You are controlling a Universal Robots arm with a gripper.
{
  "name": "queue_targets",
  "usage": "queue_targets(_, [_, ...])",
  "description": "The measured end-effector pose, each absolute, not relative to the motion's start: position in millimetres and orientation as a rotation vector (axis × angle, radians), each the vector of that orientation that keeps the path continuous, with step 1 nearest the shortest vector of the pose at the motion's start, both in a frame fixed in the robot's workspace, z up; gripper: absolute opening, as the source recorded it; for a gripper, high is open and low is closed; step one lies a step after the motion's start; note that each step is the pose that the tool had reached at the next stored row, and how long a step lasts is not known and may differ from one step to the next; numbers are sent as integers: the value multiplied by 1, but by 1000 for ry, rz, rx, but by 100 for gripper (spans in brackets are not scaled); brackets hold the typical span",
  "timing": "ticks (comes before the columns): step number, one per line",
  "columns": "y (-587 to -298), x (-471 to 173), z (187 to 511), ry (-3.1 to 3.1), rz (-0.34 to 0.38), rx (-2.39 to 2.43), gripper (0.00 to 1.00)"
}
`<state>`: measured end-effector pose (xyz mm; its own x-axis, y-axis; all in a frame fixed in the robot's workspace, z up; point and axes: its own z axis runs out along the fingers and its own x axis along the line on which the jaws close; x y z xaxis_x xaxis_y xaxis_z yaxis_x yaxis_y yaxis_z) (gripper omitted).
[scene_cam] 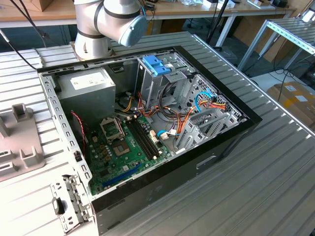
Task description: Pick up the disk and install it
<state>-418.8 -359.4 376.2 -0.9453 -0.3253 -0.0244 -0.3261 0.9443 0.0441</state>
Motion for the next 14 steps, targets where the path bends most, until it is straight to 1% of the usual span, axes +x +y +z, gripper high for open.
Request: queue_targets(14, [-359, -419, 376, 3054, 75, -669, 11])
